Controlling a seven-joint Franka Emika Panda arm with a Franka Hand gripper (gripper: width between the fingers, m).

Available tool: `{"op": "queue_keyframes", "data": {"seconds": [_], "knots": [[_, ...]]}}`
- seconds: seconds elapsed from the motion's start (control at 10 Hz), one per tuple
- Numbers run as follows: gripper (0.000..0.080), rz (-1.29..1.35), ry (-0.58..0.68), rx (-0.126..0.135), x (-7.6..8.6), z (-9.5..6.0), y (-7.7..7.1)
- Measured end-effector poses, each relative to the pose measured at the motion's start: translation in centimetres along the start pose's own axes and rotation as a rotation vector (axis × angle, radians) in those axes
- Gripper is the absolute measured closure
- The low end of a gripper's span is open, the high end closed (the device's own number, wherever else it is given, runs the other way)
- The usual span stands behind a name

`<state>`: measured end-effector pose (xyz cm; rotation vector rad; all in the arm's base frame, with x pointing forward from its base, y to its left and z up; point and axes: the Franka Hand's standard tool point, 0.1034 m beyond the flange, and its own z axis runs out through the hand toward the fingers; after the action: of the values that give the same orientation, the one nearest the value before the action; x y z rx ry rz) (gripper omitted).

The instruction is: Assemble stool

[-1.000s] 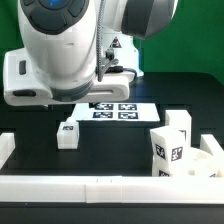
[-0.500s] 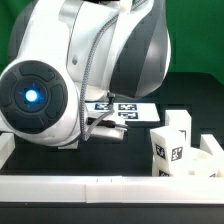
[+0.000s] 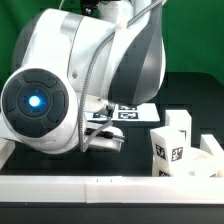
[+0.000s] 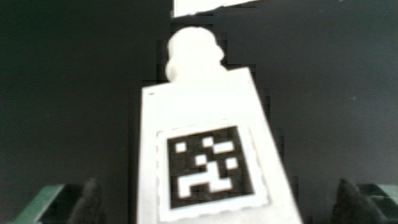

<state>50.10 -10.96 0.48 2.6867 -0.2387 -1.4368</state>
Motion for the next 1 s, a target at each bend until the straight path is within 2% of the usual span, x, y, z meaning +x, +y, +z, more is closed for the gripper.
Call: {"op": "queue_keyframes", "data": {"seconds": [0.3,0.4,0.5,0.6,0.7,0.8,0.9,1.0], "knots": [[0.0180,0.002,0.004,0.001,0.1,0.1,0.1],[0.0361,0.002,0.007,0.001,0.1,0.0,0.1],[0.0361,0.000,0.028,0.000,0.0,-0.6,0.1],[0.0466,-0.004,0.022,0.008,-1.8,-2.2,-0.2],[0.0466,-0.007,0.036,0.017,-3.5,-4.0,-0.3],[0.0466,-0.040,0.133,0.003,-4.2,-6.2,-0.1],[0.0466,-0.061,0.226,-0.004,-4.7,-7.4,0.2],[0.0466,-0.059,0.308,-0.001,-4.1,-7.1,0.1]]}}
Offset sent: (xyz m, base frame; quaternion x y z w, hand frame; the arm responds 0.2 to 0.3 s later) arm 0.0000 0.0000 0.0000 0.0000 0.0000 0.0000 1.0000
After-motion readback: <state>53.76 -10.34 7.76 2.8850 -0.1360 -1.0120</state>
